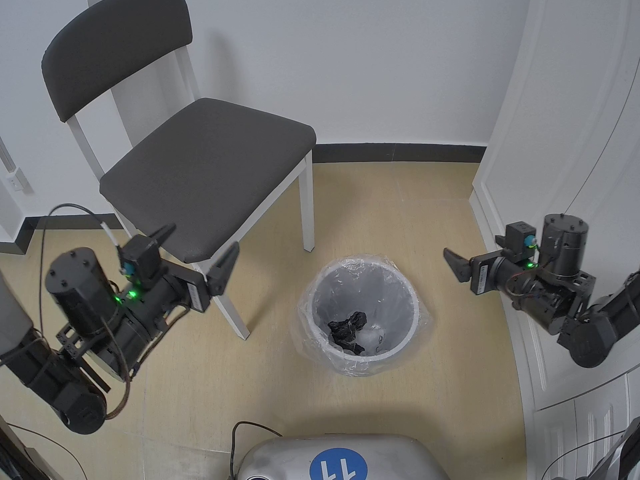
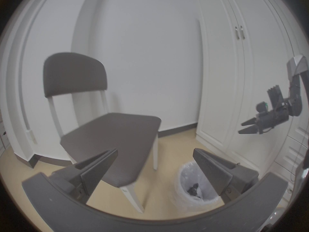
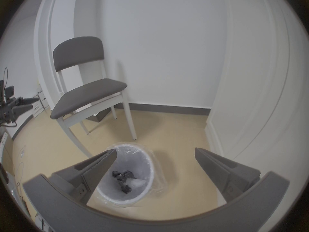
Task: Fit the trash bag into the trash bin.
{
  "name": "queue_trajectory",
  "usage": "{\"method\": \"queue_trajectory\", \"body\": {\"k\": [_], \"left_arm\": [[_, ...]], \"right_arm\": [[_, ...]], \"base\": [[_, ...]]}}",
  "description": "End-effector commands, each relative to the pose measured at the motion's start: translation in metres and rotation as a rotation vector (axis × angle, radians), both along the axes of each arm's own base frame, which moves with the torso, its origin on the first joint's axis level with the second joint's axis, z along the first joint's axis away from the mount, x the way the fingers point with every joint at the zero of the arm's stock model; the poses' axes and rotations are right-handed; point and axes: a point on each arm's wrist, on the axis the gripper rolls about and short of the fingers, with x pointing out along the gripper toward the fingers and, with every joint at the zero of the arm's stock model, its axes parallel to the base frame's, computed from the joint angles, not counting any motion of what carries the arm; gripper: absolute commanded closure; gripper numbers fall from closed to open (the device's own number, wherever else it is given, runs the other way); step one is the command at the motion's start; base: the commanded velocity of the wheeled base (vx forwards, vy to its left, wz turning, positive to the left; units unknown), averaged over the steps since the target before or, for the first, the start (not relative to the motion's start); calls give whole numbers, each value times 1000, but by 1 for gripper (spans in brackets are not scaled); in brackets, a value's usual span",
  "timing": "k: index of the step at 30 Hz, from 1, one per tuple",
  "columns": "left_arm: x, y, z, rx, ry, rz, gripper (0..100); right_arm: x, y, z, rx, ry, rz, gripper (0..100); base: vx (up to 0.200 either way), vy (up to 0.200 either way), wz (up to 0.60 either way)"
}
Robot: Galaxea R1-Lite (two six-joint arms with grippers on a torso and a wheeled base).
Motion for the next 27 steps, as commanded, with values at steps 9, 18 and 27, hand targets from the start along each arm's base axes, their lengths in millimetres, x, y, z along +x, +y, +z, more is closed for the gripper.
{"method": "queue_trajectory", "body": {"k": [9,18,27], "left_arm": [[-46,75,63,-83,-219,292,0],[-92,92,88,-89,-246,337,0],[-148,100,93,-91,-232,330,0]], "right_arm": [[-47,-66,78,105,-273,-216,0],[-93,-81,122,210,-462,-238,0],[-168,-95,125,238,-575,-232,0]], "base": [[0,0,0],[0,-67,0],[0,0,0]]}}
